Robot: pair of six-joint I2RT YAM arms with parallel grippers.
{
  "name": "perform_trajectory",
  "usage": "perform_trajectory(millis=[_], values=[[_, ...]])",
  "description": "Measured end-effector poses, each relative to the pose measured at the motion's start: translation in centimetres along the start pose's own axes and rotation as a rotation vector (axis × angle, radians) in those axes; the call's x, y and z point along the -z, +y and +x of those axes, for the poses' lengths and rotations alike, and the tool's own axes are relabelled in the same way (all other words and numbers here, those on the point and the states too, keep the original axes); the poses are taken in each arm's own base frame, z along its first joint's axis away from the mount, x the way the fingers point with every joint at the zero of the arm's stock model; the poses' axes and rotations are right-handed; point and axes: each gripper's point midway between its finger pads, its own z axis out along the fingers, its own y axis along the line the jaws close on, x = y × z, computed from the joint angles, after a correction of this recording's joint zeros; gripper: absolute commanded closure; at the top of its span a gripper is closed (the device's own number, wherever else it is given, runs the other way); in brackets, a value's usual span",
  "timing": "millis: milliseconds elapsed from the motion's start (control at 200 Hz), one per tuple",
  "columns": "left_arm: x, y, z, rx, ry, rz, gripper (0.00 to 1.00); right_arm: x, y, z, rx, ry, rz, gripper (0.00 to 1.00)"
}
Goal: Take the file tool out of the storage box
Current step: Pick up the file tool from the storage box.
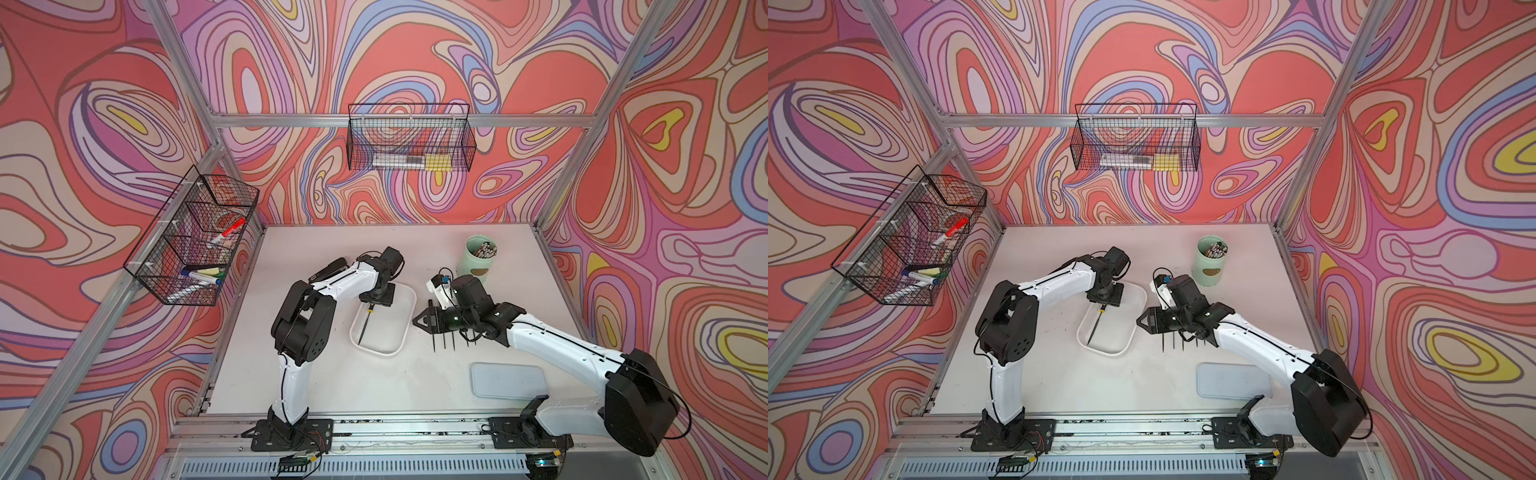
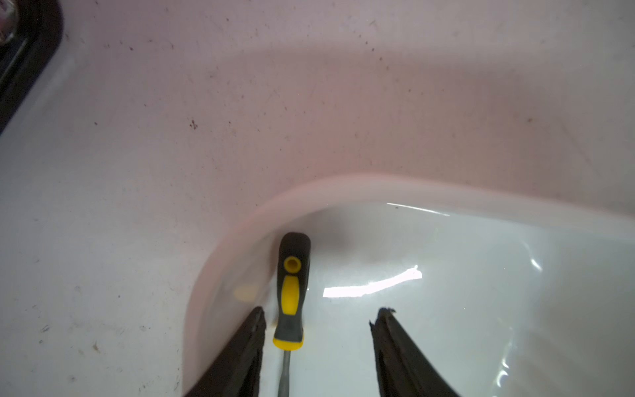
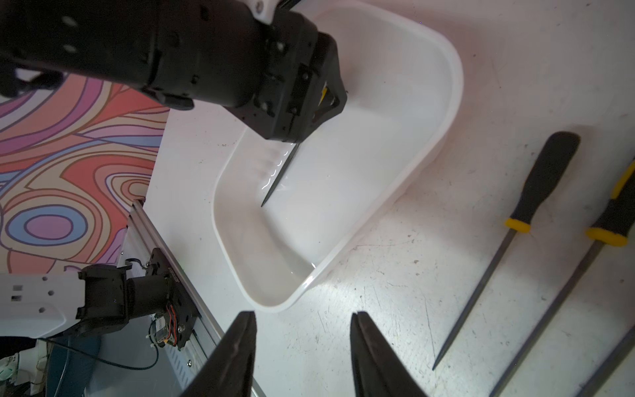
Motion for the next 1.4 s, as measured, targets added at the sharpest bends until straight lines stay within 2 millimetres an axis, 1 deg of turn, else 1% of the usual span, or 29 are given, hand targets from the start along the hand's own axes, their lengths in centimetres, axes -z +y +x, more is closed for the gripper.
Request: perform_trajectory(millis=[135, 320, 416, 481, 541, 811, 881, 1046, 1147, 1212, 1402], values=[[-1.1, 0.2, 0.0, -0.011, 0.005, -0.026, 0.48, 0.0, 0.5, 0.1, -0.003, 0.003, -0.035, 0.53], [-1.5, 0.0, -0.6, -0.012, -0.009, -0.030, 0.49, 0.0, 0.7, -0.1, -0.003, -0.005, -0.051, 0.53], [-1.8, -0.1, -0.9, -0.011, -0.015, -0.028, 0.52, 0.0, 0.7, -0.2, -0.004, -0.007, -0.052, 0.53], [-1.8, -0.2, -1.0, -0.010, -0.018, -0.022, 0.56, 0.0, 0.7, -0.3, -0.003, -0.010, -0.053, 0.53], [-1.8, -0.4, -1.1, -0.013, -0.022, -0.013, 0.64, 0.0, 0.7, -0.3, -0.005, -0.010, -0.053, 0.53], [-2.0, -1.2, -1.3, -0.017, -0.022, 0.037, 0.86, 0.1, 0.7, -0.3, -0.006, -0.010, -0.053, 0.54], [-2.0, -1.4, -1.4, -0.014, -0.027, 0.048, 0.89, 0.1, 0.7, -0.3, -0.006, -0.010, -0.053, 0.54], [-1.8, -1.7, -1.8, 0.035, -0.037, 0.121, 0.90, -0.2, 0.5, 0.0, -0.018, -0.013, -0.058, 0.56], [-0.9, -1.7, -1.8, 0.097, -0.044, 0.184, 0.91, -0.4, 0.2, 0.3, -0.030, -0.015, -0.060, 0.56], [0.3, -1.9, -2.2, 0.142, -0.063, 0.233, 0.91, -0.5, 0.2, 0.2, -0.038, -0.017, -0.063, 0.56], [5.4, -3.8, -4.4, 0.230, -0.149, 0.416, 0.92, -1.1, 0.4, -0.3, -0.042, -0.029, -0.086, 0.57]])
